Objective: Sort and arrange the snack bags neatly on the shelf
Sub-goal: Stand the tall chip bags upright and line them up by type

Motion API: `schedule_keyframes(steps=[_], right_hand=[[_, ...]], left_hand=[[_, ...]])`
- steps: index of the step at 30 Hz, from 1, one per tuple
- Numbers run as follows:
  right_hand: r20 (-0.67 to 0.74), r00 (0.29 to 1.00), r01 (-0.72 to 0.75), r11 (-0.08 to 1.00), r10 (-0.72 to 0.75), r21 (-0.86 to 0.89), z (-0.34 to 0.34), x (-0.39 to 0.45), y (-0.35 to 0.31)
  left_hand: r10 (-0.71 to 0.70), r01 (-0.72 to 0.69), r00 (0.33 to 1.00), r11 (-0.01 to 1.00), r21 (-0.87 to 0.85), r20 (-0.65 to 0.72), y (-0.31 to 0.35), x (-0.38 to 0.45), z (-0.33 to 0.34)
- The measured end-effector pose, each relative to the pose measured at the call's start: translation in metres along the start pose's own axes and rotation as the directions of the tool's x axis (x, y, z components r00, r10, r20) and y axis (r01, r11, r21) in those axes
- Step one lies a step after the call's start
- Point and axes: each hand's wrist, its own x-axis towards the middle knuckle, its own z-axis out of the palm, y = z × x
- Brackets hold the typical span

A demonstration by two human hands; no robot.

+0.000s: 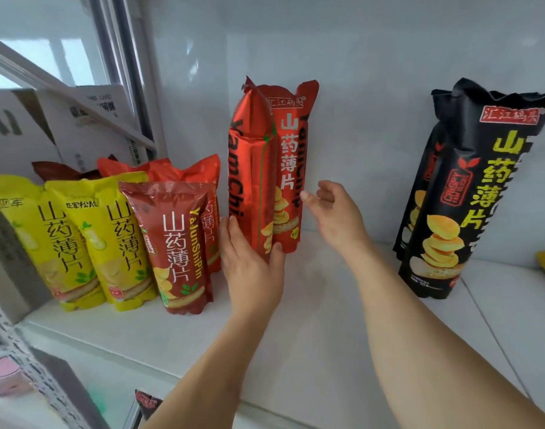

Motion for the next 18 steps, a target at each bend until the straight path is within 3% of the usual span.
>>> schedule_keyframes(steps=[4, 8, 11, 18], right_hand=[[0.076, 0.997, -0.008, 0.993, -0.001, 0.115, 0.013, 0.034, 0.001], [0.144, 0.989, -0.013, 0.970, -0.022, 0.241, 0.023, 0.059, 0.003], [0.184, 0.982, -0.015, 0.940, -0.051, 0.342, 0.026, 0.072, 0.004], [0.230, 0.965, 0.018, 0.906, -0.127, 0.423, 0.031, 0.077, 0.005]], left_hand=[[-0.134, 0.134, 0.991, 0.989, -0.061, -0.006, 0.001, 0.014, 0.011], [-0.200, 0.199, 0.980, 0.959, -0.199, 0.018, -0.005, 0.021, 0.018], [-0.246, 0.252, 0.968, 0.946, -0.204, 0.055, -0.006, 0.022, 0.016], [-0.268, 0.275, 0.961, 0.919, -0.282, 0.067, -0.005, 0.028, 0.010]])
